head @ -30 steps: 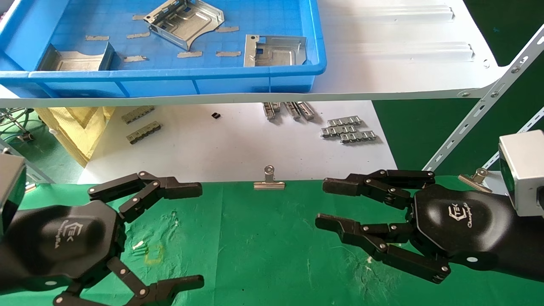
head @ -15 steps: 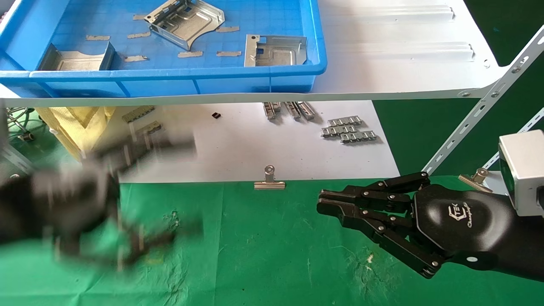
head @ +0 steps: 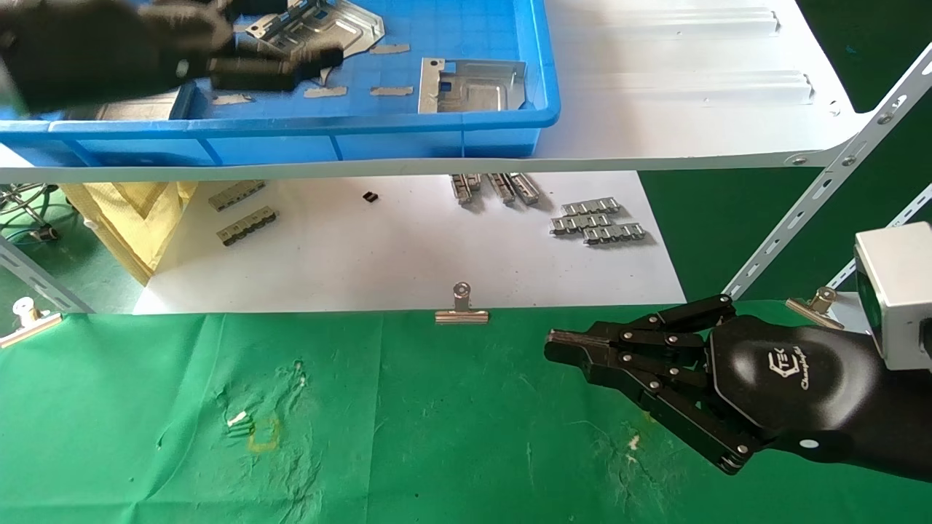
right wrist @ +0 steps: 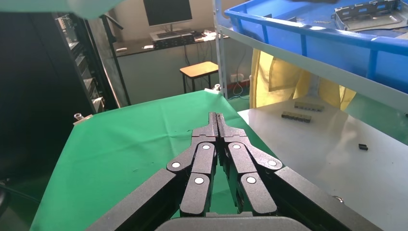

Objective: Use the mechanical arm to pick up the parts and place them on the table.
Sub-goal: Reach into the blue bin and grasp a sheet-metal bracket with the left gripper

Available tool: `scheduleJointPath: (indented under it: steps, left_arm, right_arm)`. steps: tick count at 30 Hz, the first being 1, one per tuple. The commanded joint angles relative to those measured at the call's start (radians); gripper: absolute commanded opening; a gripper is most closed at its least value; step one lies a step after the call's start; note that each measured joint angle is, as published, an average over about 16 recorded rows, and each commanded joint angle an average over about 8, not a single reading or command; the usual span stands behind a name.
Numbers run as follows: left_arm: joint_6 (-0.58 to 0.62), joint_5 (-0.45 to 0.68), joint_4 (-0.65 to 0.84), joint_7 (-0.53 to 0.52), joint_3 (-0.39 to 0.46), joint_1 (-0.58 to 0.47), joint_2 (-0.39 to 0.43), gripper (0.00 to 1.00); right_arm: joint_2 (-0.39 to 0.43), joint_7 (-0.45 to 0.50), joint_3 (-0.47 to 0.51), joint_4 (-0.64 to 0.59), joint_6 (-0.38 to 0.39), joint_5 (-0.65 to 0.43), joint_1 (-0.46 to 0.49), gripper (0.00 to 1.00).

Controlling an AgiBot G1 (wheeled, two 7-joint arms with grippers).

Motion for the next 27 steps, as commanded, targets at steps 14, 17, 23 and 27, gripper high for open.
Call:
scheduleJointPath:
  steps: [14, 17, 23, 27]
  left_arm:
    - [-0.401, 0.148, 0.451, 0.133, 0.058, -0.197, 0.242, 0.00]
    - [-0.437, 0.157, 0.484, 0.138, 0.063, -0.209, 0.262, 0.00]
    - [-0.456, 0.166, 0.523, 0.141, 0.069, -0.228, 0.280, 0.00]
    - [-0.457, 0.169, 0.540, 0.136, 0.071, -0.236, 0.287, 0.00]
  right_arm:
    - [0.000, 0.000, 0.000, 0.000, 0.000, 0.000, 0.000, 0.00]
    - [0.000, 0.000, 0.000, 0.000, 0.000, 0.000, 0.000, 0.00]
    - [0.000, 0.000, 0.000, 0.000, 0.000, 0.000, 0.000, 0.00]
    - [0.000, 0.000, 0.000, 0.000, 0.000, 0.000, 0.000, 0.00]
